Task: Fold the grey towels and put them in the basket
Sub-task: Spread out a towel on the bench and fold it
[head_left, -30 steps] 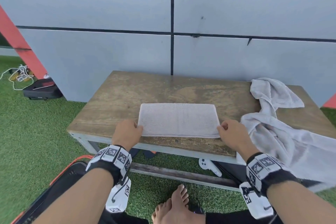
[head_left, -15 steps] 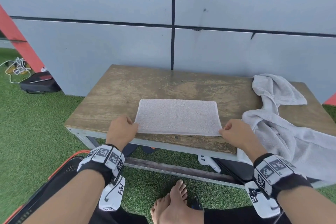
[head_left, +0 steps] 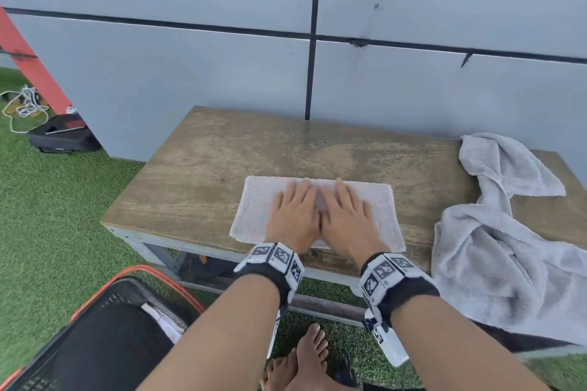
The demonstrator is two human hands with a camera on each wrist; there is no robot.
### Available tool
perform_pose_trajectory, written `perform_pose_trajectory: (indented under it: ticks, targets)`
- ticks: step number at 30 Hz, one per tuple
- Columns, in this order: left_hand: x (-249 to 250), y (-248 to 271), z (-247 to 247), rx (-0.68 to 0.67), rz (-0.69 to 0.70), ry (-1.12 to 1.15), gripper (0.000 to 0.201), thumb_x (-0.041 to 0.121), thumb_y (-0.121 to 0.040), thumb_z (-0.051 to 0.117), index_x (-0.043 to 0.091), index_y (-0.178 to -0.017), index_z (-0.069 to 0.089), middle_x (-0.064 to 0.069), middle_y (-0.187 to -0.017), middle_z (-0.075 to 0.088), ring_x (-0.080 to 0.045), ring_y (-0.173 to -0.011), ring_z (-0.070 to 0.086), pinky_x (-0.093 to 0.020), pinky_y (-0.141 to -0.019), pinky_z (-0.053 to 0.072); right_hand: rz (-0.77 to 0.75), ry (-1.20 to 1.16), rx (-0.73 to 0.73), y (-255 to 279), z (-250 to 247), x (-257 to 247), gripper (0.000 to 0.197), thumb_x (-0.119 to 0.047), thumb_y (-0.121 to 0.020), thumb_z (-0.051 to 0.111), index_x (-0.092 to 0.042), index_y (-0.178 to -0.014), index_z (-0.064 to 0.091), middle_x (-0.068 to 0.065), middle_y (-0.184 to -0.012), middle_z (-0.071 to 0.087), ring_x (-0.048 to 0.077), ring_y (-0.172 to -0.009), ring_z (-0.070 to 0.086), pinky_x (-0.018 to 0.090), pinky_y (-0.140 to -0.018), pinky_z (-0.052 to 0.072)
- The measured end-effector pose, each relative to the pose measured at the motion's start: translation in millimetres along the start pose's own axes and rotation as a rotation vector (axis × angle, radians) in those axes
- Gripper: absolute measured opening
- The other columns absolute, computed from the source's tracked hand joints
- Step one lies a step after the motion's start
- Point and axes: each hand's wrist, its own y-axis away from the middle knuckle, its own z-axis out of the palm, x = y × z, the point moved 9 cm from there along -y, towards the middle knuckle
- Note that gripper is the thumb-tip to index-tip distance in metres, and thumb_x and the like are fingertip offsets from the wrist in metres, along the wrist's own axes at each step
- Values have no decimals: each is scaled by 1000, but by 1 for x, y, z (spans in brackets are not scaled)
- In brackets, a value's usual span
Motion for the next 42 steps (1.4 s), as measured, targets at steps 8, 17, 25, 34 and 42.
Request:
perform_pose_trajectory:
  ticks: [8,17,25,34,42]
  targets:
    - [-18,-2,14,-14,34,-34,59,48,-106,13,30,-161,2,7,-169,-5,-17,-155,-7,-45,-126,-3,-16,80,10,-6,11,30,62,-63,-100,6,-45,-157,-9,-10,-166,-22,16,-153,-21,48,-124,-11]
    - [-48,1,6,0,-62,-4,60,50,-105,12,31,-161,-1,7,-169,-5,-13,-155,-10,-40,-126,-7,20,75,63,-5,5,57,69,-69,-96,3,-41,-158,-10,-5,-167,-19,17,-154,-19,47,-125,-7]
    - [-68,9,2,11,-113,-3,61,51,-105,9,29,-161,-3,7,-168,-9,-13,-154,-13,-39,-126,-7,69,21,103,1,1,80,64,-61,-101,6,-37,-159,-8,-7,-167,-19,14,-153,-21,48,-125,-5]
    - [-105,22,-2,36,-195,81,58,48,-106,10,32,-161,-2,9,-168,-7,-15,-155,-8,-44,-125,-7,89,18,112,2,-1,82,61,-56,-103,6,-35,-160,-6,-7,-168,-16,14,-154,-19,47,-125,-5]
    - [-104,21,-1,10,-213,64,59,46,-106,8,29,-161,-3,8,-169,-8,-20,-155,-8,-49,-125,-5,27,155,145,19,-7,50,60,-54,-104,9,-35,-159,-5,11,-166,-16,33,-153,-16,55,-123,-6]
